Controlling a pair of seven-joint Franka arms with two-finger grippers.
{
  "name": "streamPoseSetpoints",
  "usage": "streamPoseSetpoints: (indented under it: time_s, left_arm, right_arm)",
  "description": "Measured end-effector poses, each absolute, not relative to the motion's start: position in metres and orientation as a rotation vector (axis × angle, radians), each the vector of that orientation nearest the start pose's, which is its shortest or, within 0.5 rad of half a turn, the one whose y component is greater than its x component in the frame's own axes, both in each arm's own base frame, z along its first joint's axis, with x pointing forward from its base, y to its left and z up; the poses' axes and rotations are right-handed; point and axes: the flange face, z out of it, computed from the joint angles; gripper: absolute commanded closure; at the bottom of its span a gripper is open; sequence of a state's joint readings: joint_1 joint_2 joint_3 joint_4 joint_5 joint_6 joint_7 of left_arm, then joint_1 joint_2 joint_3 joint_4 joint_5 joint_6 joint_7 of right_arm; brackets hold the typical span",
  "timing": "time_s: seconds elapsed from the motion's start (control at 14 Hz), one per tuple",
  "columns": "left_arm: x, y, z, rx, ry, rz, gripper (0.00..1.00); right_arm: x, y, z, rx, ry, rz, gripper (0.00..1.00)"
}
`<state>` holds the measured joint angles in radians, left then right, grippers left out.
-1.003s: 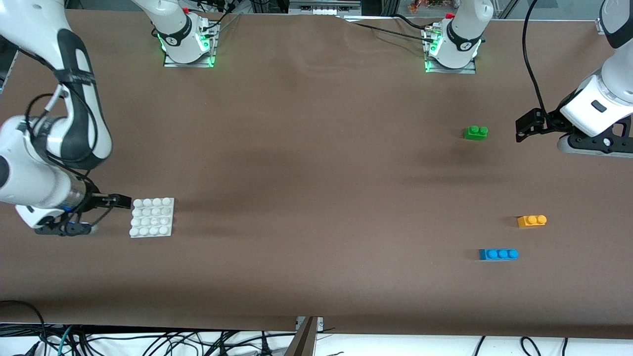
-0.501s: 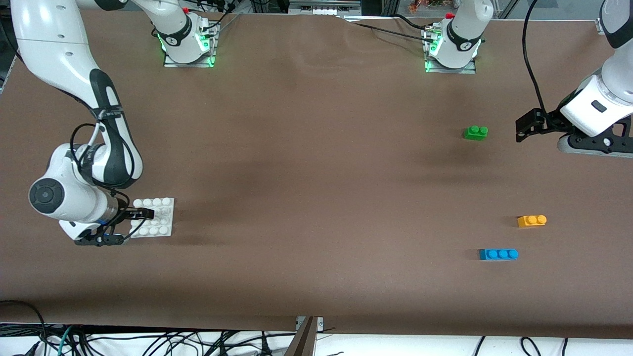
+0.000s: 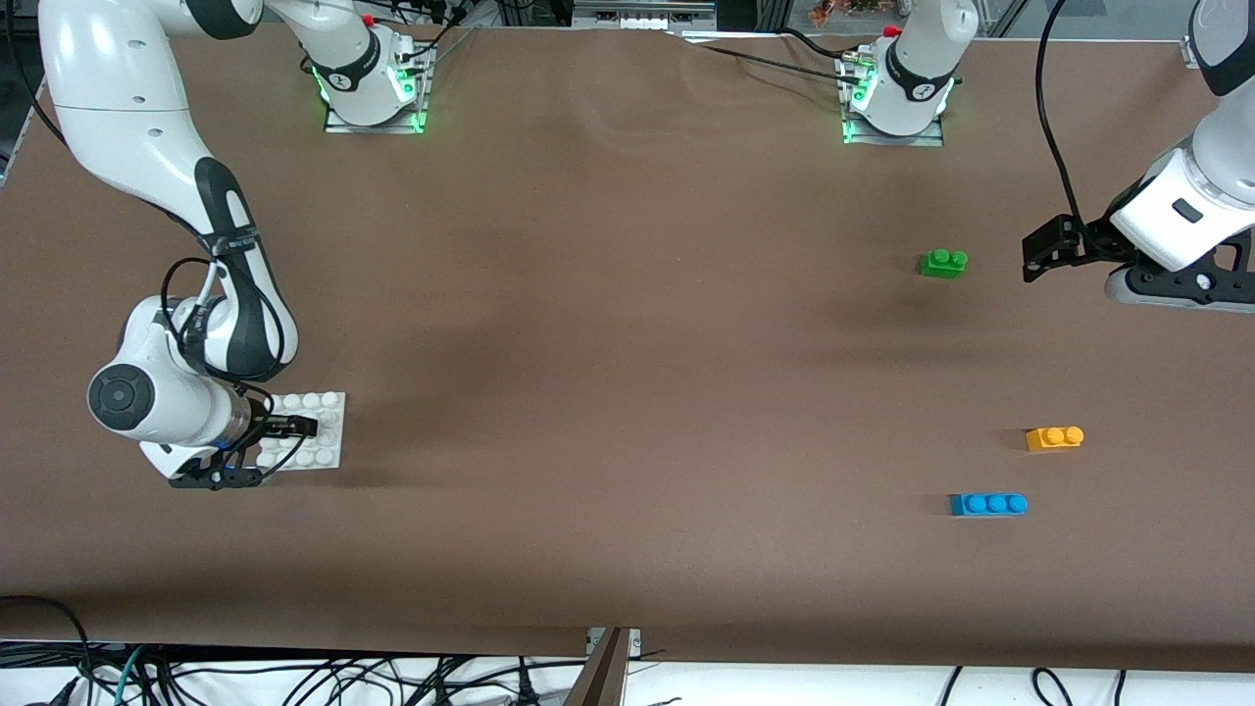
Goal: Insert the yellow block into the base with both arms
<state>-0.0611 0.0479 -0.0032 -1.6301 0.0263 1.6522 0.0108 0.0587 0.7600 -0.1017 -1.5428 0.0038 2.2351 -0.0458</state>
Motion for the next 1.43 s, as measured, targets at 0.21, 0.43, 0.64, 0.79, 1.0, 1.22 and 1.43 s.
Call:
streamPoseSetpoints:
  time_s: [0.21,0.43,0.64,0.79,1.0,1.22,1.43]
  left_arm:
    - [0.572,-0.034,0.576,-3.112,0.121,0.039,0.00]
    - [0.572,-0.034,0.576,-3.112,0.121,0.039,0.00]
    - [0.572,-0.034,0.576,-3.112,0.121,0.039,0.00]
    - [0.572,-0.034,0.576,-3.112,0.121,0.039,0.00]
    - [0.572,-0.034,0.576,-3.112,0.121,0.039,0.00]
    - [0.572,-0.034,0.576,-3.112,0.121,0.039,0.00]
    - [0.572,-0.034,0.576,-3.112,0.121,0.039,0.00]
  right_arm:
    - [0.699,-0.019,0.189,-3.206,-0.044,0.105,0.00]
    - [0.699,-0.019,0.189,-3.205,-0.045,0.104,0.00]
    - [0.700,-0.014,0.189,-3.206,-0.058,0.087,0.00]
    - [0.702,0.003,0.188,-3.204,-0.088,0.052,0.00]
    - [0.703,0.036,0.188,-3.159,-0.088,0.013,0.00]
    - [0.702,0.073,0.188,-3.136,-0.135,-0.016,0.00]
    - [0.700,0.105,0.188,-3.129,-0.182,-0.034,0.00]
